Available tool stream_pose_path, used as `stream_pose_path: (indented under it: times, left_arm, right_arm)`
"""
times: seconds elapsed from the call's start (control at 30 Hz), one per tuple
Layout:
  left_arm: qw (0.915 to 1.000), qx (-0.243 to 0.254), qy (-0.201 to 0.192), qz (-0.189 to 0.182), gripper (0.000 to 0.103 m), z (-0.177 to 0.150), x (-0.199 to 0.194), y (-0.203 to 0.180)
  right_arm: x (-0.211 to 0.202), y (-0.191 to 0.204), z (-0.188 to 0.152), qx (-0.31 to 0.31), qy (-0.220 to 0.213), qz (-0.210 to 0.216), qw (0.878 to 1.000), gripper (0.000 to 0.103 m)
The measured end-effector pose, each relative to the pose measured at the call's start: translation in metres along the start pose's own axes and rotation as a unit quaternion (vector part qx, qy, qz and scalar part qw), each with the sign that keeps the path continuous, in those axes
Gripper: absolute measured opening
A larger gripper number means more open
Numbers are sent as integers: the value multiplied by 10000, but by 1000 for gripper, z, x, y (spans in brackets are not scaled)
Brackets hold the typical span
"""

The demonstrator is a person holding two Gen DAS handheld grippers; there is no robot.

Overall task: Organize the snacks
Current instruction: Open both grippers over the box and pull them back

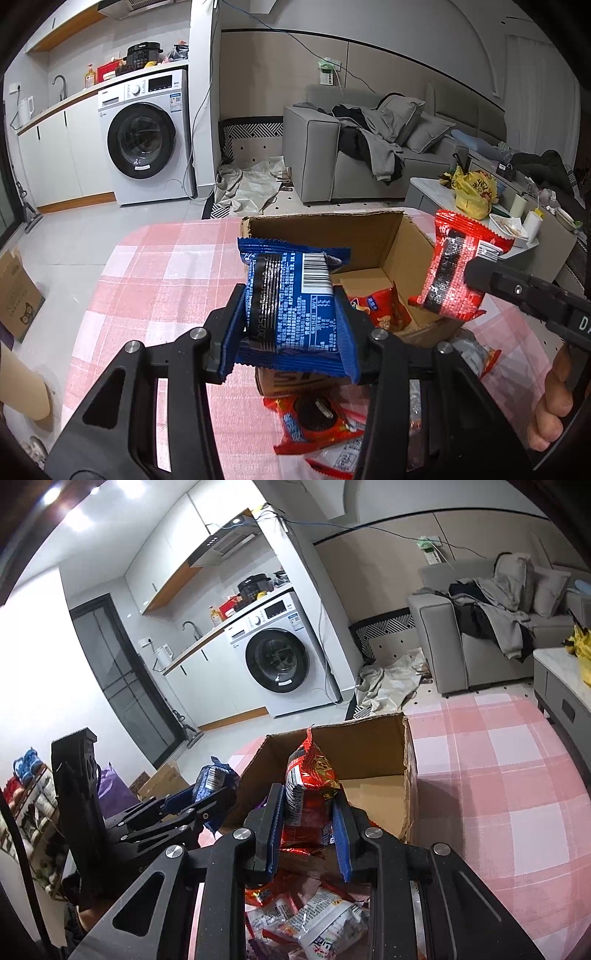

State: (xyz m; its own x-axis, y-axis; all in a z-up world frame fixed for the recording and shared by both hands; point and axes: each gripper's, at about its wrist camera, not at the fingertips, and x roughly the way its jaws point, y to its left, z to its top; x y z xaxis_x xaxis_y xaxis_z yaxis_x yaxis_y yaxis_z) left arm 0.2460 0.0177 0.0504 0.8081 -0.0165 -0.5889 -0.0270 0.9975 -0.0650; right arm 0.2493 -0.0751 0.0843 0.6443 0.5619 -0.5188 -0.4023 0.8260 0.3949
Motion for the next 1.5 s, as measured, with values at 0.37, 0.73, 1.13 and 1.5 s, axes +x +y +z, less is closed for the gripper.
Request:
stream_pose_path:
  times: [0.37, 0.73, 1.13, 1.5]
  left_arm:
    - [10000, -14, 39, 1, 41, 6, 33, -8]
    - [9996, 105, 229, -118, 41, 13, 66, -20]
    - [9996, 188, 206, 10, 80, 13, 46, -25]
    - [10000, -88, 35, -14, 102, -28, -30, -2]
  right_arm:
    - [20, -12, 2, 221, 30, -82, 9997, 25]
    - [40, -15, -1, 131, 266, -258, 9992, 25]
    - [21, -10, -3, -155, 246, -543, 9981, 54]
    - [-28, -9, -23, -395, 100, -907, 9950, 103]
